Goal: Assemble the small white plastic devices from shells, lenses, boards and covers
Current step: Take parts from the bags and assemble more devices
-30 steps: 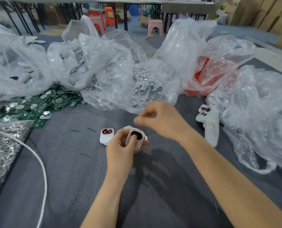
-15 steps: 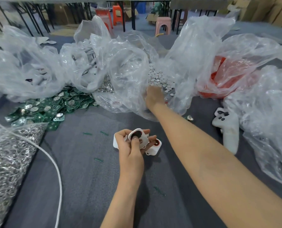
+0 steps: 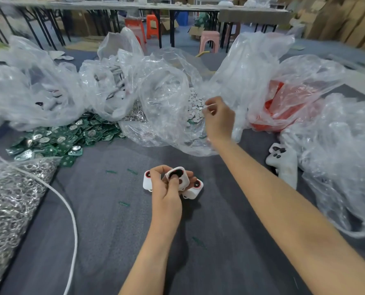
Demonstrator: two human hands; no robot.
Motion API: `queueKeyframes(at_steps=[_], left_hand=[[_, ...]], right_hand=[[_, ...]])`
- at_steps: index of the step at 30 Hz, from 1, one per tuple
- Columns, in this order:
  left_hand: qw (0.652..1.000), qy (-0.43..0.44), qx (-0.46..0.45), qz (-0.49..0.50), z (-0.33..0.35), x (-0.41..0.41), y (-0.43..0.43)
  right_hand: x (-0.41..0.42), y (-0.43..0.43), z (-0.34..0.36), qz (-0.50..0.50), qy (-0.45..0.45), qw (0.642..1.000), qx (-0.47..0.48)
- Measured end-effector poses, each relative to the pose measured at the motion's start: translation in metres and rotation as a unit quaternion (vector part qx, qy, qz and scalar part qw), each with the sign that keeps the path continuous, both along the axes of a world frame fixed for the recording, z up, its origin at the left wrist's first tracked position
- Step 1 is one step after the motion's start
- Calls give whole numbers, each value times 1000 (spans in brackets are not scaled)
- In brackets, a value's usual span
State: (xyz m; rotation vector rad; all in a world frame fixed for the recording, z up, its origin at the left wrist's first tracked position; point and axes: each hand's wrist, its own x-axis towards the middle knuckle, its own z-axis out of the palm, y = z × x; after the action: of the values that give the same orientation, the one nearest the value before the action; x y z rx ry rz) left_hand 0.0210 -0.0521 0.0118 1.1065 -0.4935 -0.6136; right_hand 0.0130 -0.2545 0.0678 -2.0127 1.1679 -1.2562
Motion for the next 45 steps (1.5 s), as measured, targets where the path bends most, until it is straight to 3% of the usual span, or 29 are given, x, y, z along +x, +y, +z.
queueKeyframes(at_steps=[2, 4, 7, 12, 21, 33, 40, 45], left_hand=[[1000, -2, -7, -7, 0, 0, 0], [1000, -14, -11, -12, 1, -1, 1], [999, -49, -16, -18, 2, -5, 1], [995, -84, -16, -58, 2, -11, 4], [996, -15, 34, -82, 0, -7, 6], [993, -27, 55, -103, -4, -4, 7], [994, -53, 73, -65, -2, -7, 6], [995, -54, 61, -62, -2, -8, 5]], right_hand=[[-40, 17, 12, 81, -163, 977, 115], [-84, 40, 10, 169, -251, 919, 254], [-132, 78, -11, 221, -276, 852, 387], [-146, 92, -31, 234, -306, 801, 459], [-142, 97, -36, 260, -290, 808, 442], [-139, 101, -39, 267, -313, 802, 434], [-142, 103, -42, 288, -230, 829, 421], [-141, 104, -39, 264, -245, 838, 410]])
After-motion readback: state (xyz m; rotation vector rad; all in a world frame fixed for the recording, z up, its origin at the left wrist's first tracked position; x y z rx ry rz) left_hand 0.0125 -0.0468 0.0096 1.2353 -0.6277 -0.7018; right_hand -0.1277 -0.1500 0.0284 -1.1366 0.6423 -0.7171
